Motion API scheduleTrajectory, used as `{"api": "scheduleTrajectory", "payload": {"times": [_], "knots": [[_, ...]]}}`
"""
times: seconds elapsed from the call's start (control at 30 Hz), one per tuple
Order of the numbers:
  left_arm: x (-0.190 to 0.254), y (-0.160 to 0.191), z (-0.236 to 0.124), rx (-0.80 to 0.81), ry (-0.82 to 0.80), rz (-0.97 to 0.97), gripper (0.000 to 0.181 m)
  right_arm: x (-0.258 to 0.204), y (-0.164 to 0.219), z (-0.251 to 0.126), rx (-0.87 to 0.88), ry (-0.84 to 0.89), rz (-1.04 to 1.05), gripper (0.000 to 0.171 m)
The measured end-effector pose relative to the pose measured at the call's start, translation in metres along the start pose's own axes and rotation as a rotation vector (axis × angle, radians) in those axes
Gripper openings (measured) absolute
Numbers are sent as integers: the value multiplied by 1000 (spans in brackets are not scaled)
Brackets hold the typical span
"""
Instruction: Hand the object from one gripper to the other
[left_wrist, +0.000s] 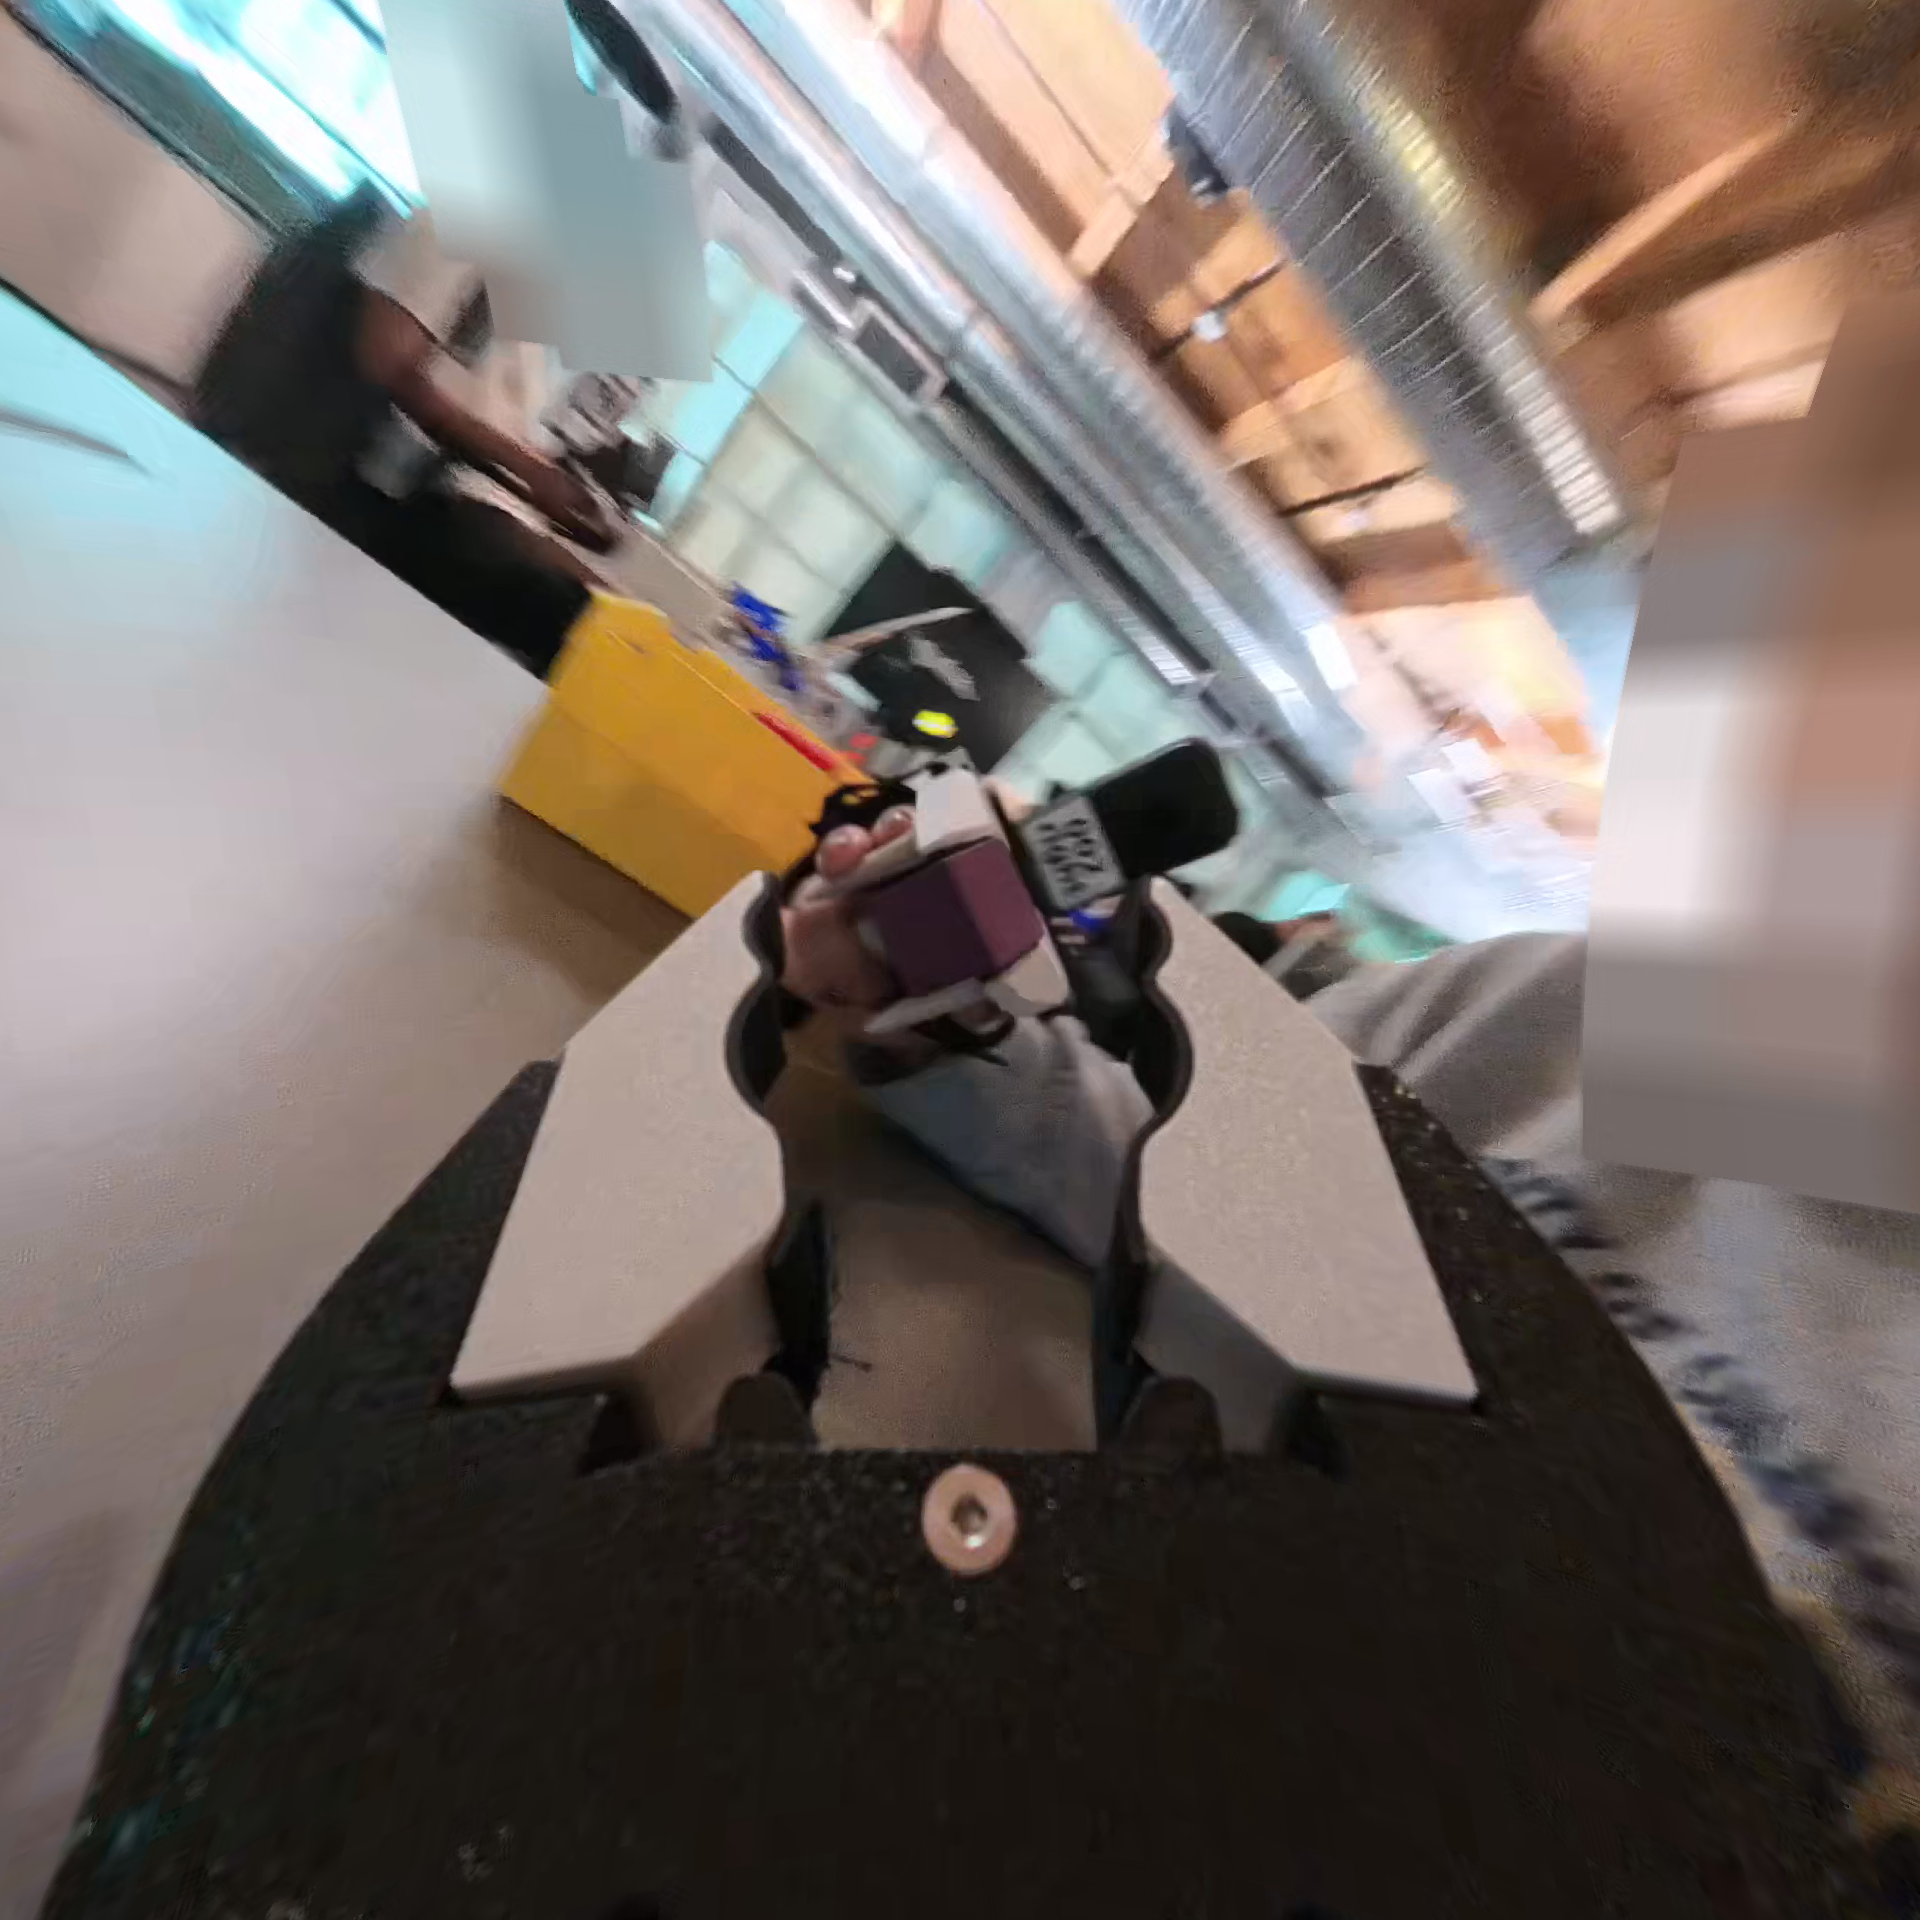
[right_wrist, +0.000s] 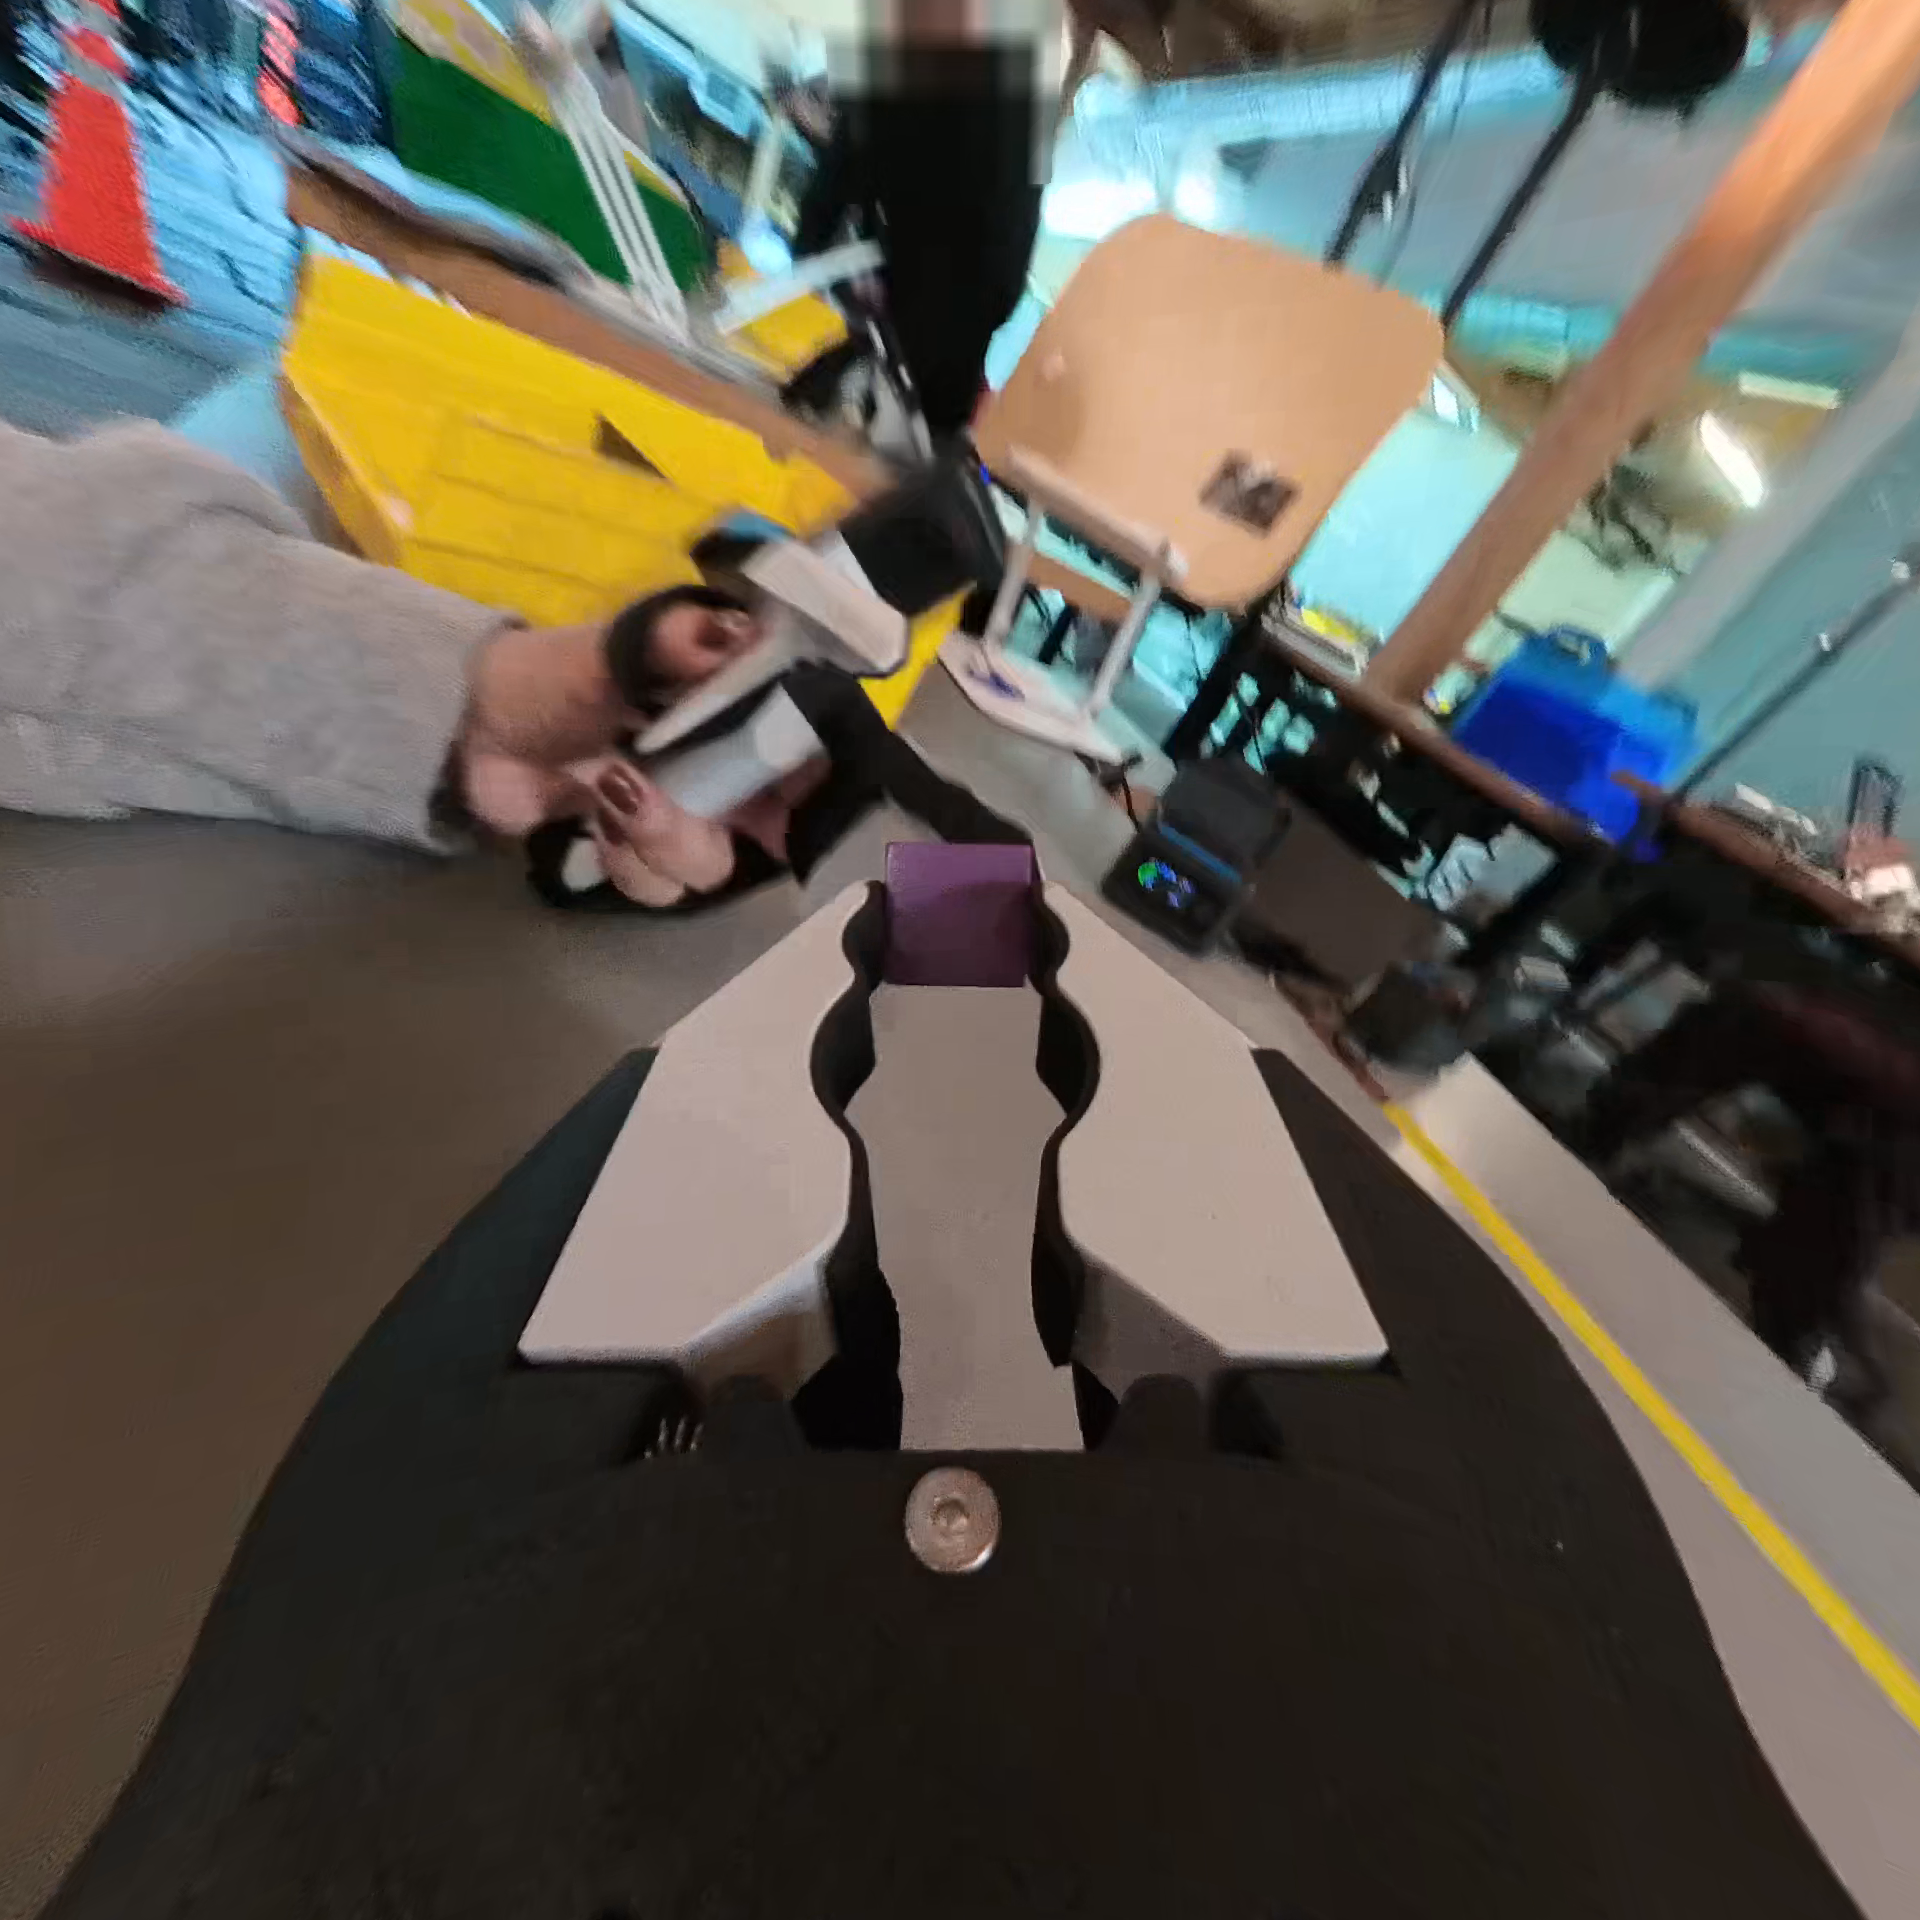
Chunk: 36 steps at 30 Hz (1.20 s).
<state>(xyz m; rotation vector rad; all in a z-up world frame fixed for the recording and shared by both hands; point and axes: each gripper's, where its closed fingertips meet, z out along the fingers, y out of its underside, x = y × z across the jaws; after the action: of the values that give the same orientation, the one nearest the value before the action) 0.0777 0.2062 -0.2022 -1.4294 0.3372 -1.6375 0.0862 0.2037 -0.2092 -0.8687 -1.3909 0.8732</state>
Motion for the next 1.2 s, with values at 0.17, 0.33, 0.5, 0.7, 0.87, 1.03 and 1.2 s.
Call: {"api": "scheduleTrajectory", "payload": {"times": [0.17,0.33,0.5,0.7,0.87,1.03,1.2], "knots": [[32,28,16,-122,334,-312,63,-17,-25,-3,130,-88,19,25],[47,42,25,-185,408,-268,27,-20,-32,-6,166,-109,16,25],[50,39,24,-171,449,-344,32,-24,-33,-7,155,-131,-23,25],[45,39,24,-172,379,-249,28,-27,-32,-6,135,-147,7,26],[1,19,19,-83,-32,188,28,0,-32,-8,157,-109,360,50],[-24,-3,-1,-146,-532,938,27,23,-1,-2,109,-89,804,50],[-46,-2,-11,-343,-807,1232,28,24,18,9,46,-11,892,48]]}}
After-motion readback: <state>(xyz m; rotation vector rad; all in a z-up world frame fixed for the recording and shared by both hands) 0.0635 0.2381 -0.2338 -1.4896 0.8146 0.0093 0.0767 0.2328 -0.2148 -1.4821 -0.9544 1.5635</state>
